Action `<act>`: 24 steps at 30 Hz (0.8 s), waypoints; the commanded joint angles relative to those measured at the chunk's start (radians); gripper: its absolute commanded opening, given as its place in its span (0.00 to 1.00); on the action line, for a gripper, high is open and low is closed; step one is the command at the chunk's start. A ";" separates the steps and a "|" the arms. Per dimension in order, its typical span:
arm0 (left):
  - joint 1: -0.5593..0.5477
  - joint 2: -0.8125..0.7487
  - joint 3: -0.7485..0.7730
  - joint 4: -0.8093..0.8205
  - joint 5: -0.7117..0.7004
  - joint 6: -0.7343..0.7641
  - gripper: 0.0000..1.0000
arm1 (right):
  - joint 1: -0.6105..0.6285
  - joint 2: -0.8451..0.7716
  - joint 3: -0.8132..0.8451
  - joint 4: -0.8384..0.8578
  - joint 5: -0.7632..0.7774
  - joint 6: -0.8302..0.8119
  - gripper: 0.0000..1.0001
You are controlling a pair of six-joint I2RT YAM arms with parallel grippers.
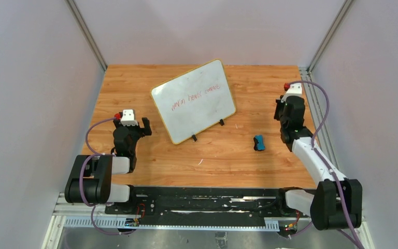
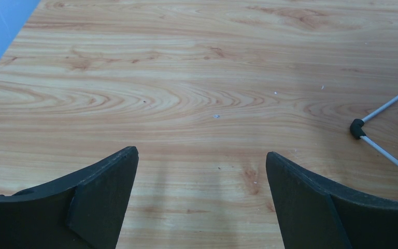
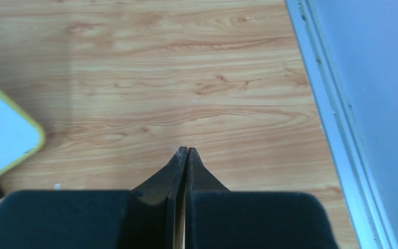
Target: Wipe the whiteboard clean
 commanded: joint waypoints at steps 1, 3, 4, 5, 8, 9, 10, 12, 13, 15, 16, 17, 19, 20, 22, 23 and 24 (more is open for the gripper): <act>-0.004 0.007 0.009 0.036 0.007 0.011 0.98 | 0.010 -0.019 0.108 -0.405 -0.155 0.158 0.01; -0.004 0.007 0.009 0.036 0.006 0.010 0.98 | 0.009 -0.002 0.138 -0.467 -0.176 0.284 0.01; -0.004 0.007 0.009 0.036 0.006 0.010 0.98 | 0.010 0.010 0.166 -0.520 -0.165 0.359 0.01; -0.004 0.007 0.009 0.036 0.007 0.011 0.98 | 0.010 0.027 0.190 -0.579 -0.173 0.399 0.01; -0.004 0.007 0.009 0.036 0.008 0.011 0.98 | 0.010 0.064 0.243 -0.664 -0.321 0.316 0.01; -0.004 0.006 0.009 0.036 0.007 0.010 0.98 | 0.009 0.080 0.266 -0.688 -0.380 0.245 0.01; -0.004 0.007 0.009 0.036 0.007 0.010 0.98 | 0.011 0.097 0.291 -0.728 -0.398 0.223 0.01; -0.004 0.007 0.009 0.035 0.008 0.011 0.98 | 0.011 0.145 0.349 -0.846 -0.377 0.226 0.01; -0.004 0.007 0.009 0.036 0.008 0.011 0.98 | 0.011 0.165 0.372 -0.886 -0.383 0.220 0.01; -0.004 0.007 0.008 0.037 0.006 0.010 0.98 | 0.012 0.191 0.404 -0.942 -0.366 0.219 0.01; -0.004 0.007 0.008 0.037 0.008 0.011 0.98 | 0.013 0.200 0.415 -0.969 -0.352 0.219 0.01; -0.004 0.007 0.008 0.037 0.007 0.009 0.98 | 0.013 0.205 0.426 -0.992 -0.339 0.218 0.01; -0.004 0.007 0.008 0.038 0.008 0.010 0.98 | 0.013 0.210 0.441 -1.042 -0.317 0.216 0.05; -0.004 0.007 0.008 0.037 0.007 0.011 0.98 | 0.013 0.212 0.444 -1.064 -0.315 0.212 0.08; -0.004 0.007 0.009 0.037 0.007 0.011 0.98 | 0.013 0.212 0.446 -1.102 -0.323 0.197 0.16; -0.004 0.007 0.008 0.037 0.007 0.011 0.98 | 0.012 0.208 0.440 -1.112 -0.338 0.186 0.21; -0.004 0.007 0.008 0.037 0.008 0.011 0.98 | 0.013 0.202 0.430 -1.116 -0.343 0.180 0.24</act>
